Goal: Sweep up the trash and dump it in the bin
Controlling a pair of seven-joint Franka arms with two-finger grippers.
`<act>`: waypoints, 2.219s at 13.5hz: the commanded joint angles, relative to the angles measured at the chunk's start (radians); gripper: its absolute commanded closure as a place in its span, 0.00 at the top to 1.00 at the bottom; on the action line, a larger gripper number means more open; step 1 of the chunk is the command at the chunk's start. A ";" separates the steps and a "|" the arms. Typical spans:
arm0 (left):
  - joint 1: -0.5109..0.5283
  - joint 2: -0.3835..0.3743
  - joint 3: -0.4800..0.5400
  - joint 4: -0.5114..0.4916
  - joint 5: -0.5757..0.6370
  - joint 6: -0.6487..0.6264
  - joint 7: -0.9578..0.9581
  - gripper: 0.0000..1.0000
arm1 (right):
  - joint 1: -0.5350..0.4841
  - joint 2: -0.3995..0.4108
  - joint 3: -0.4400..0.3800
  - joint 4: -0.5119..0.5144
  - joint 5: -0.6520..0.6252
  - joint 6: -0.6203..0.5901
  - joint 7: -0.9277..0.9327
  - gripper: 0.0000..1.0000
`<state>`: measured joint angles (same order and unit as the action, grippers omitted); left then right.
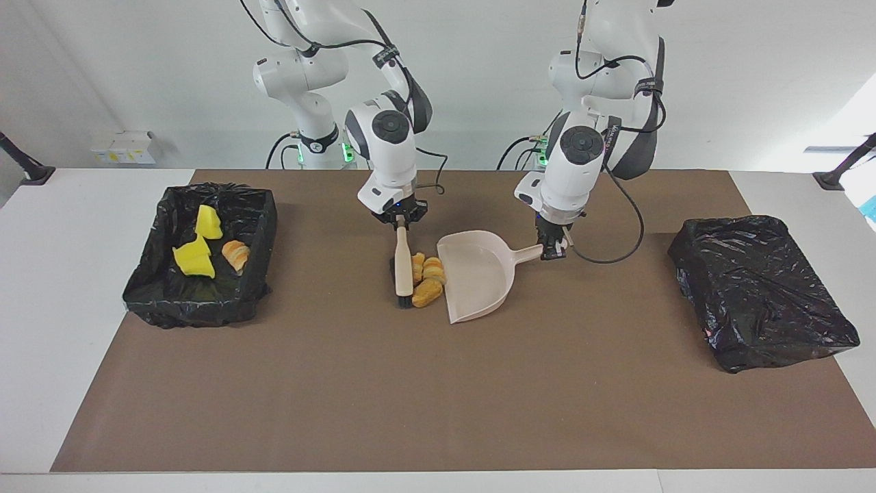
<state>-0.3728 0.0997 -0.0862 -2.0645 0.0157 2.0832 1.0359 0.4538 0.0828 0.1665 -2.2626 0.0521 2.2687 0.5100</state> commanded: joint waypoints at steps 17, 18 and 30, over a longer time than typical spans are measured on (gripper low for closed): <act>0.182 -0.051 0.023 -0.022 -0.200 -0.008 0.013 0.00 | 0.043 -0.107 0.004 0.195 0.003 -0.290 0.099 0.00; 0.202 -0.060 0.023 -0.016 -0.200 -0.011 0.015 0.00 | 0.052 -0.116 0.005 0.180 0.017 -0.285 0.111 0.00; 0.386 -0.112 0.028 0.004 -0.180 0.020 0.013 0.00 | 0.424 -0.055 0.005 -0.020 0.057 -0.034 0.427 0.00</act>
<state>-0.0110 0.0023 -0.0499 -2.0717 -0.1440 2.0860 1.0475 0.8688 0.0294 0.1750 -2.2761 0.0885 2.2153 0.9153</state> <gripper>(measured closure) 0.670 0.740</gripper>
